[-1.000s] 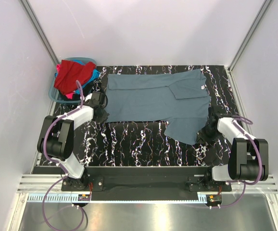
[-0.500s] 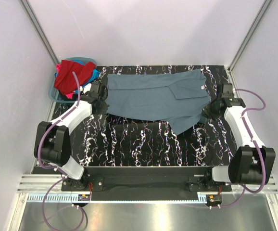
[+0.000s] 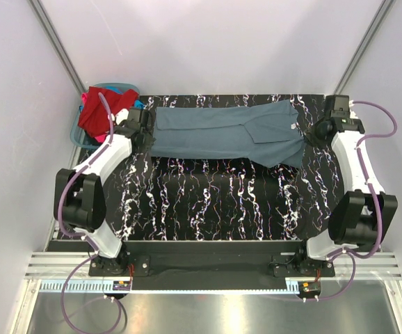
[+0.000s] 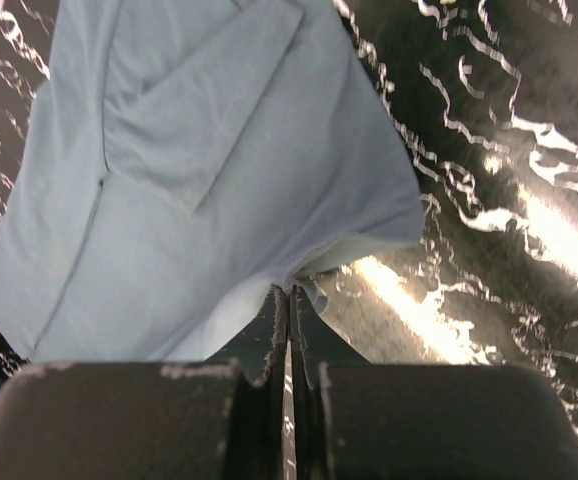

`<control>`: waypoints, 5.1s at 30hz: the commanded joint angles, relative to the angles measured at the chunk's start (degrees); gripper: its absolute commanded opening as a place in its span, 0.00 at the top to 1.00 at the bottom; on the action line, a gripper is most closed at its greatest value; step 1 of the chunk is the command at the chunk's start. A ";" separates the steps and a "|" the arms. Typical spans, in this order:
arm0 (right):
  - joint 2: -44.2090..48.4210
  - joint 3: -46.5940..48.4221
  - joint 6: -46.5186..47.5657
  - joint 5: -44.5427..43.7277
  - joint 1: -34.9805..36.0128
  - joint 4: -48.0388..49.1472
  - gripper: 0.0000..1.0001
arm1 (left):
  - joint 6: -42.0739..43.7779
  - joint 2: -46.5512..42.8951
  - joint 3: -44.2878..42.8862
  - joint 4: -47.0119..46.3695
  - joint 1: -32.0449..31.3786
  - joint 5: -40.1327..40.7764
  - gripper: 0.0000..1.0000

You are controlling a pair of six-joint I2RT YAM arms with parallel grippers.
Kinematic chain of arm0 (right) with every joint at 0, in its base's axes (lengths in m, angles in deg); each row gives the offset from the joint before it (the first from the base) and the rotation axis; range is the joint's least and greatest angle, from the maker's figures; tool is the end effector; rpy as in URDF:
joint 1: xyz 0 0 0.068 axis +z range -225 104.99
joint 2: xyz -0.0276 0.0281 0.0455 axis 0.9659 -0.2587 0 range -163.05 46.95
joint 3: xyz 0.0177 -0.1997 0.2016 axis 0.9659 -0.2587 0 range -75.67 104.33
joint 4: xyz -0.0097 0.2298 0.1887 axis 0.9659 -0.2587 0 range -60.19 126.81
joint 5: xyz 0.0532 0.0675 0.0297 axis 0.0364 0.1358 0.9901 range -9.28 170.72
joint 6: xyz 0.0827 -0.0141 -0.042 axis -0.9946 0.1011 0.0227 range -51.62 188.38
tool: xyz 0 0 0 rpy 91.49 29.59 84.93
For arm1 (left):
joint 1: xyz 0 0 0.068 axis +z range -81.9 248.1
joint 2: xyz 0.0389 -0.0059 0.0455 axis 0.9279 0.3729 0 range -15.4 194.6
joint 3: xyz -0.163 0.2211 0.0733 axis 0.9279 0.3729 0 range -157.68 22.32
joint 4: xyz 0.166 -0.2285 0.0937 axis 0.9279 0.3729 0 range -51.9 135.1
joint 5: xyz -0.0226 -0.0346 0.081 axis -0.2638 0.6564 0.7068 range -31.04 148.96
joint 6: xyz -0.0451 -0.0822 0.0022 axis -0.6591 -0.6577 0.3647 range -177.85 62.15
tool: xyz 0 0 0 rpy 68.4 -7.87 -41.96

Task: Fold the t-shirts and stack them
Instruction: Fold the tshirt

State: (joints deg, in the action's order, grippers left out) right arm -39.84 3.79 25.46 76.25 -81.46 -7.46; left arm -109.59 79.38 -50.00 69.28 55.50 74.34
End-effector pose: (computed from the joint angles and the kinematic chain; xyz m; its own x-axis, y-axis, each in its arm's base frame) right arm 0.3882 -0.0505 0.2883 -0.4611 0.7354 -0.4966 0.6475 0.6615 0.3784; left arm 0.4147 -0.0698 0.2103 -0.5313 -0.6571 -0.5348 -0.5819 0.7418 -0.3334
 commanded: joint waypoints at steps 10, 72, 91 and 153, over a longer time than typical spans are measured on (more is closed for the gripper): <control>-8.75 11.06 5.47 1.66 -1.63 2.44 1.00 | -0.29 3.04 -3.10 -1.21 2.23 4.75 1.00; -41.71 51.49 23.40 6.49 1.62 -4.77 1.00 | 11.75 14.90 -16.45 -4.81 -0.85 12.92 1.00; -48.92 63.27 26.83 5.26 3.56 -7.32 1.00 | 14.65 17.54 -20.15 -4.81 -2.17 14.59 1.00; -58.76 70.13 27.98 6.49 3.56 -3.37 1.00 | 16.33 27.82 -28.05 -5.69 -1.99 14.51 1.00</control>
State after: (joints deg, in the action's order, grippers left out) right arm -98.26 71.02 52.70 81.93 -78.10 -13.52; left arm -93.24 106.38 -74.54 65.41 53.27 87.30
